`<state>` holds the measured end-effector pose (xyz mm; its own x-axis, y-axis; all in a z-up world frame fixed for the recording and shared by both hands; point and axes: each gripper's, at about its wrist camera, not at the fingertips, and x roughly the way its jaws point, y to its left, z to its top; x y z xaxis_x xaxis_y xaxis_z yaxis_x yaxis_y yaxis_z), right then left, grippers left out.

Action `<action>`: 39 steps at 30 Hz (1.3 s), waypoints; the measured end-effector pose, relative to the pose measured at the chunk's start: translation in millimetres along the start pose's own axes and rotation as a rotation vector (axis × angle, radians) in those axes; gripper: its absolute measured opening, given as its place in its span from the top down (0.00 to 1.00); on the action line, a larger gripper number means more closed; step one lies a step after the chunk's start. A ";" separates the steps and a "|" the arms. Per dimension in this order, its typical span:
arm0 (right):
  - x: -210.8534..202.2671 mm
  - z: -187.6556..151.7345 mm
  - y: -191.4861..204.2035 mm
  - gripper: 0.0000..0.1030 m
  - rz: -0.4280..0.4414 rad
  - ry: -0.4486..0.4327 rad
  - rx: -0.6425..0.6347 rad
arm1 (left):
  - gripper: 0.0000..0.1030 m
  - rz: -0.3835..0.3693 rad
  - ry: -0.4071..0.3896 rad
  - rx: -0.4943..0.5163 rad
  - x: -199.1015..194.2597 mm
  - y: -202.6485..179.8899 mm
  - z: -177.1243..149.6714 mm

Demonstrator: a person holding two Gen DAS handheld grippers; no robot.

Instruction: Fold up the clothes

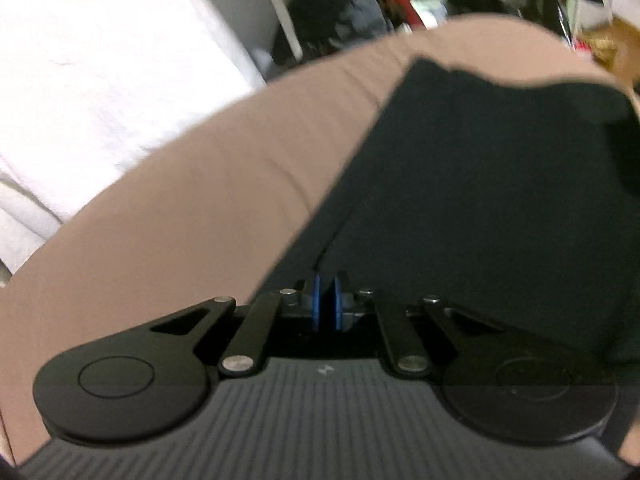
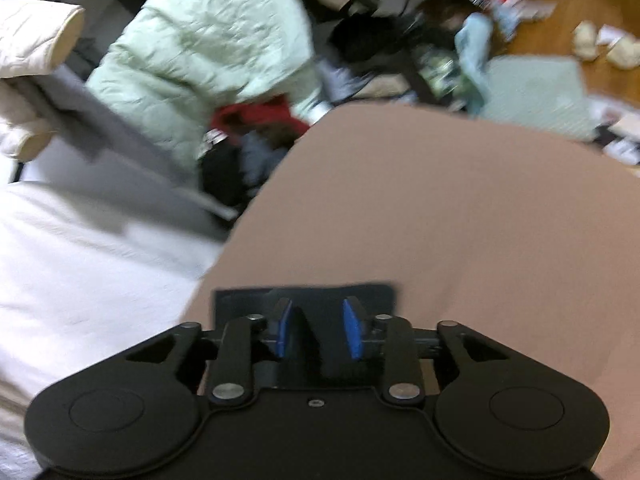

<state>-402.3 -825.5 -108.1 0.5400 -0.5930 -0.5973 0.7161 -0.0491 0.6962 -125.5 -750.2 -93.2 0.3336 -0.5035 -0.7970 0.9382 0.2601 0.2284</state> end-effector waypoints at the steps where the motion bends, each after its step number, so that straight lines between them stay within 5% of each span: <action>1: -1.9 2.6 -1.6 0.63 0.001 -0.007 0.008 | 0.94 -0.002 -0.023 -0.030 -6.2 5.8 2.8; 4: -2.5 8.5 -16.9 0.61 0.046 -0.012 0.092 | 0.94 0.025 -0.080 -0.107 -13.6 25.1 9.3; 8: 2.4 12.6 -33.9 0.59 0.063 0.009 0.179 | 0.94 0.088 -0.030 -0.156 31.1 46.6 8.6; 10: 8.9 11.2 -34.6 0.55 0.022 0.041 0.174 | 0.93 0.019 0.074 -0.131 61.6 48.1 3.6; 12: 17.0 8.5 -31.7 0.55 0.011 0.077 0.150 | 0.93 0.026 0.041 -0.102 59.2 45.3 2.2; 16: 21.8 5.1 -21.3 0.55 0.077 0.097 0.124 | 0.65 -0.046 -0.072 -0.066 33.5 40.4 10.3; 20: 28.2 1.0 -5.1 0.54 0.127 0.142 0.053 | 0.53 -0.106 -0.124 -0.051 25.8 37.8 36.7; 24: 44.5 -10.4 15.8 0.50 -0.062 0.209 -0.107 | 0.45 -0.167 -0.033 -0.003 48.8 21.5 74.2; 28: 61.5 -23.4 33.5 0.50 -0.163 0.223 -0.299 | 0.25 -0.166 0.018 0.064 77.5 -2.1 87.9; 30: 65.1 -32.2 43.4 0.70 -0.223 0.187 -0.430 | 0.26 -0.162 0.039 0.097 90.6 -13.8 91.4; 31: 66.1 -36.5 49.5 0.89 -0.259 0.171 -0.508 | 0.40 -0.172 0.031 0.108 89.0 -15.2 89.7; 32: 64.6 -38.2 54.4 0.92 -0.268 0.156 -0.561 | 0.87 -0.180 0.019 0.117 86.0 -16.7 88.3; 36: 34.8 -20.2 57.5 0.94 -0.117 0.053 -0.496 | 0.92 -0.184 -0.082 0.108 46.7 -22.9 90.0; 39: 9.8 -5.1 49.9 0.94 -0.086 -0.038 -0.437 | 0.92 -0.243 -0.205 0.038 19.4 -11.6 98.3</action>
<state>-359.0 -829.7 -81.2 0.4593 -0.6311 -0.6252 0.8819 0.2395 0.4061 -120.9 -844.0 -56.4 0.1077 -0.7039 -0.7021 0.9941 0.0831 0.0691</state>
